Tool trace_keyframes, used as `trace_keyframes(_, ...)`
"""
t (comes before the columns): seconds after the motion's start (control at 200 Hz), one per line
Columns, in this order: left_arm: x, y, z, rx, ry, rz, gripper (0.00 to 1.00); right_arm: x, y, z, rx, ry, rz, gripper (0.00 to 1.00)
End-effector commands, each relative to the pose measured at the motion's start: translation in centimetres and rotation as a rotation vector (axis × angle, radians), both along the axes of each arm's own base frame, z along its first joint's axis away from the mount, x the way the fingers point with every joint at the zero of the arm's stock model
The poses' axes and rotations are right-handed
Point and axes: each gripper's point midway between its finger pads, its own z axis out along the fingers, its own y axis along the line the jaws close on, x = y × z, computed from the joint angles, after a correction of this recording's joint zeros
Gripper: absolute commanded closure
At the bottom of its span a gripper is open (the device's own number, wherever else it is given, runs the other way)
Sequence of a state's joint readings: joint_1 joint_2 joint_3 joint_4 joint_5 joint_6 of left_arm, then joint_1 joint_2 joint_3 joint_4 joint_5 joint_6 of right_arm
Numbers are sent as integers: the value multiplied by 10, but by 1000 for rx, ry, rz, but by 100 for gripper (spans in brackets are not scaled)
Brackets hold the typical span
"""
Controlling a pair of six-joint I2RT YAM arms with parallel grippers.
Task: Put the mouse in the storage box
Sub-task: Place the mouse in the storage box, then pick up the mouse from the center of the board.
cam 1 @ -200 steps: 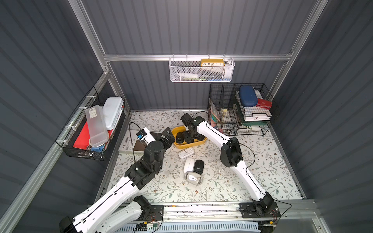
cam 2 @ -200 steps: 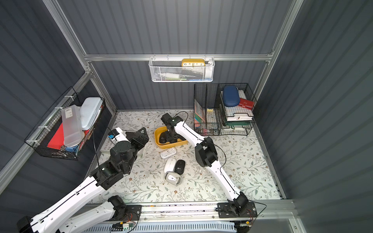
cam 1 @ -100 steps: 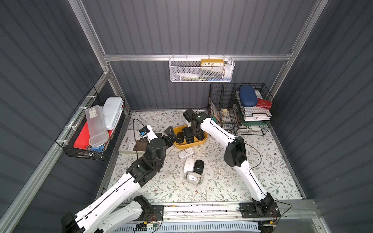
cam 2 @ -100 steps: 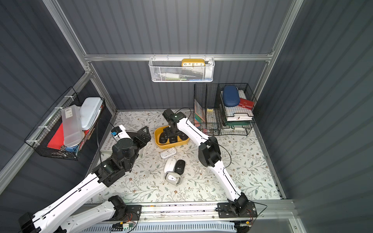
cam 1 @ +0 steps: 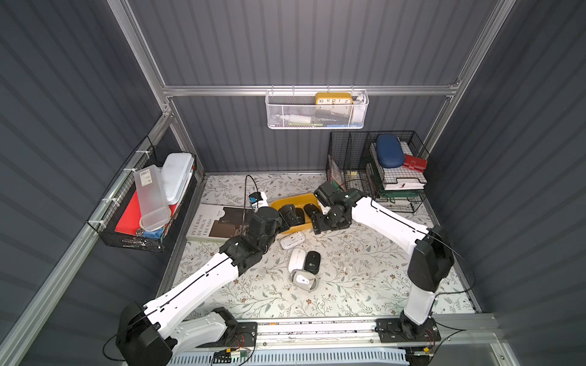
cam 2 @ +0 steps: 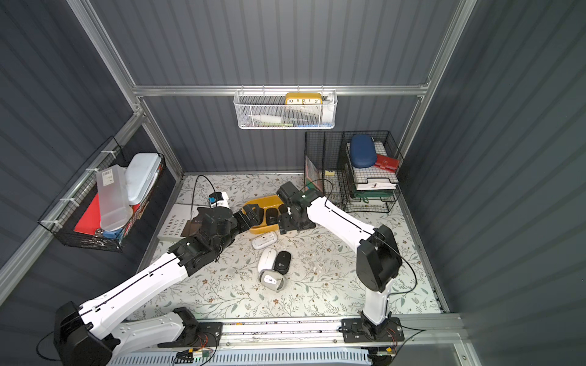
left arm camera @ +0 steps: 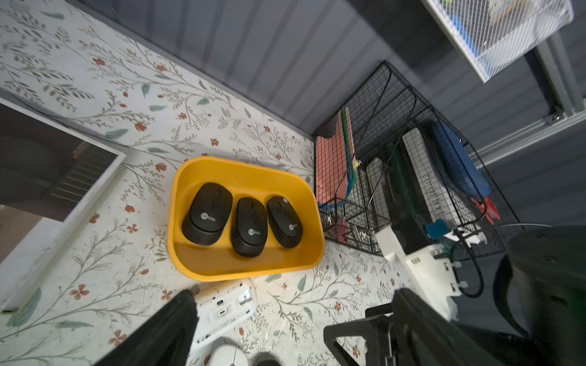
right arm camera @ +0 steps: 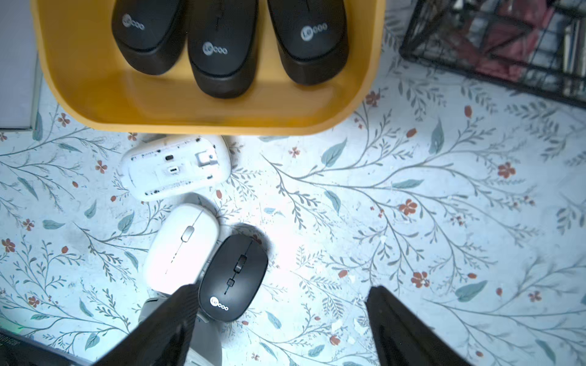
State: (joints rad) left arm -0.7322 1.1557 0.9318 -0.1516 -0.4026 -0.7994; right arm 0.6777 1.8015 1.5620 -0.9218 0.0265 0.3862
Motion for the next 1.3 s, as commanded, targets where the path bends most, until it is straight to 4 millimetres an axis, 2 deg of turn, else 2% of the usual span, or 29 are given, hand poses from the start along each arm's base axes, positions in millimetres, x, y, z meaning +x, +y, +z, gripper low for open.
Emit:
trace_keyframes(0.0,-6,-22,-27,33,121,-117,1,-8,-17,-2,-2,-27,-82,12)
trace_keyframes(0.09,-11,-28,-60,94,225,-157,1,-14,-34,1,-32,-70,-120,12)
trace_keyframes(0.2,-27,-24,-102,162,379,-170,1,-17,-49,5,-50,-122,-145,13)
trace_keyframes(0.345,-38,-32,-132,189,525,-208,1,-16,-54,15,-19,-176,-171,13)
trace_keyframes(0.56,-46,-32,-154,306,606,-192,1,-14,-52,20,8,-202,-177,13)
trace_keyframes(0.825,-61,-28,-198,403,717,-209,9,-17,-53,18,22,-206,-180,13)
trace_keyframes(1.146,-72,-35,-222,438,755,-258,12,-17,-52,13,21,-196,-180,13)
trace_keyframes(1.296,-74,-32,-231,464,771,-244,13,-17,-52,11,16,-190,-176,13)
